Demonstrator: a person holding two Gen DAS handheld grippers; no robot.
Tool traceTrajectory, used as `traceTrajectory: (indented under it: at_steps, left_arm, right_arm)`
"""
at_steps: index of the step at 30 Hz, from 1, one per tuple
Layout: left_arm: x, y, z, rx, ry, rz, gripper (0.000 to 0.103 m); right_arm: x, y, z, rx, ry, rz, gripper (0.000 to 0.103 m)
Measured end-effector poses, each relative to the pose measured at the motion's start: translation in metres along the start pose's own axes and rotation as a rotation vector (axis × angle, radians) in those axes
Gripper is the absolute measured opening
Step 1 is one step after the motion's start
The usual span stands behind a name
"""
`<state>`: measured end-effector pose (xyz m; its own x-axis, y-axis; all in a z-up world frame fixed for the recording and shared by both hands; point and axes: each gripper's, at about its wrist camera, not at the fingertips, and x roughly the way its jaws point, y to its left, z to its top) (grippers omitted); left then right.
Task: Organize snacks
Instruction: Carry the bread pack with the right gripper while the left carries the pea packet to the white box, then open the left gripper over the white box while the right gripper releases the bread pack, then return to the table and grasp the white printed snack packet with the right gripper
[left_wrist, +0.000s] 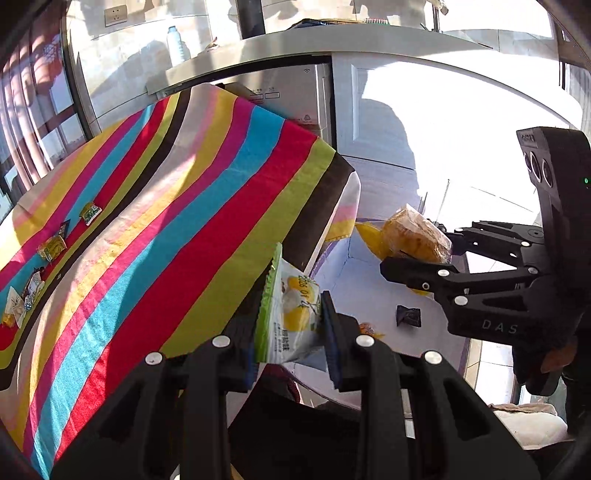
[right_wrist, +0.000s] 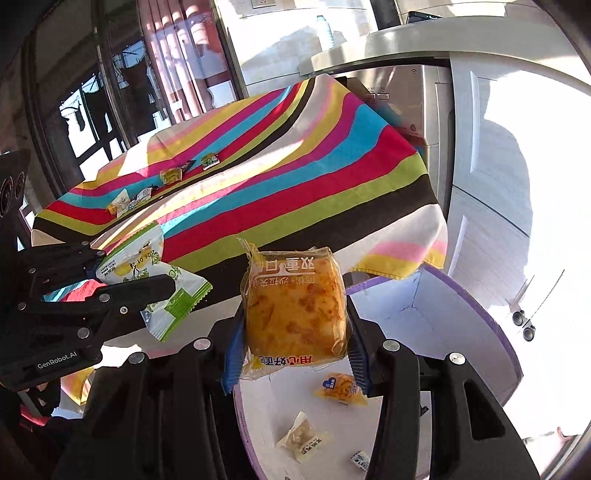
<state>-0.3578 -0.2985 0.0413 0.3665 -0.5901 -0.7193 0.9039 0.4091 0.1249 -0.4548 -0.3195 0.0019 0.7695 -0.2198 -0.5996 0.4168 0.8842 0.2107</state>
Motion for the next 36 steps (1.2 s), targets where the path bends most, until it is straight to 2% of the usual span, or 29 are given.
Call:
traceTrajectory:
  at_steps: [4,8,12,13,14,15,17,21,27,36]
  left_arm:
    - [0.021,-0.030,0.005,0.066,0.042,-0.058,0.028]
    - [0.052,-0.057,0.003,0.129,0.110,-0.104,0.028]
    - [0.079,-0.067,0.000,0.106,0.166,-0.163,0.033]
    - [0.082,-0.065,0.001,0.082,0.171,-0.182,0.041]
    - [0.082,-0.062,0.001,0.060,0.166,-0.192,0.066]
    - [0.079,-0.058,0.002,0.039,0.139,-0.180,0.089]
    - [0.068,-0.048,0.003,0.013,0.085,-0.135,0.097]
    - [0.057,-0.022,0.003,-0.025,0.064,-0.058,0.098]
    - [0.037,0.037,-0.019,-0.159,0.054,0.061,0.098]
    - [-0.027,0.162,-0.066,-0.364,-0.040,0.325,0.100]
  right_arm:
    - [-0.002,-0.023,-0.012,0.040,0.014,-0.054,0.046]
    - [0.004,-0.048,-0.027,0.086,0.065,-0.126,0.046]
    - [0.010,-0.066,-0.038,0.122,0.112,-0.197,0.050]
    - [0.010,-0.070,-0.040,0.138,0.113,-0.208,0.052]
    - [0.009,-0.073,-0.041,0.160,0.111,-0.209,0.058]
    - [0.008,-0.076,-0.041,0.183,0.106,-0.201,0.063]
    - [0.004,-0.080,-0.040,0.216,0.086,-0.176,0.066]
    - [0.008,-0.074,-0.036,0.212,0.083,-0.168,0.066]
    - [0.023,-0.045,-0.036,0.150,0.124,-0.112,0.066]
    - [0.050,0.042,-0.034,-0.068,0.220,-0.012,0.068]
